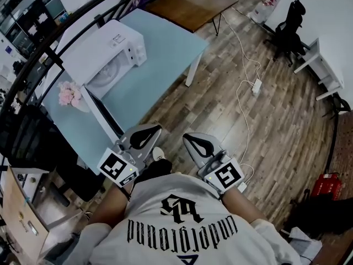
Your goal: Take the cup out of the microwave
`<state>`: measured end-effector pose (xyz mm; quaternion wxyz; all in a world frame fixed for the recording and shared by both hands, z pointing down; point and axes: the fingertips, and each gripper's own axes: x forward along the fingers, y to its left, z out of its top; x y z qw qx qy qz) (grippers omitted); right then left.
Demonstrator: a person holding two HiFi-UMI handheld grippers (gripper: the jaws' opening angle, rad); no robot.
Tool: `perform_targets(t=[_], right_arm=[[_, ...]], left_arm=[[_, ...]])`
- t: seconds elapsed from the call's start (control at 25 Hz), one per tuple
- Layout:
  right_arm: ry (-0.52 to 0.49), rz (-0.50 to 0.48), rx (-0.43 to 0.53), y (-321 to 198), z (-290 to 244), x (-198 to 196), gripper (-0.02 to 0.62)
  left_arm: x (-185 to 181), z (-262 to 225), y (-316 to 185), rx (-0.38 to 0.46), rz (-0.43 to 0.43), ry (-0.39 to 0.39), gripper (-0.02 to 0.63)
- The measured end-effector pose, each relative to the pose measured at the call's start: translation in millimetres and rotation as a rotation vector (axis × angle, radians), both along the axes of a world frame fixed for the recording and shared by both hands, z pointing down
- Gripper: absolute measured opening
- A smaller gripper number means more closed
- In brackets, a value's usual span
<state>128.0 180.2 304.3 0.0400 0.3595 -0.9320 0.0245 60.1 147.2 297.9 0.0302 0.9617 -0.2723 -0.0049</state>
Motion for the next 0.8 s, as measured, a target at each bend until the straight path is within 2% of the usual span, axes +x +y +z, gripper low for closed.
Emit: perform_targets(t=[0.44, 0.8], right_arm=[[0.01, -0.081, -0.008, -112, -4, -63, 0.002], [0.032, -0.189, -0.019, -166, -3, -115, 0.002]], left_arm=[[-63, 1, -102, -0.002, -0.07, -0.003, 0.05], [-107, 1, -144, -0.002, -0.153, 0.002, 0.051]])
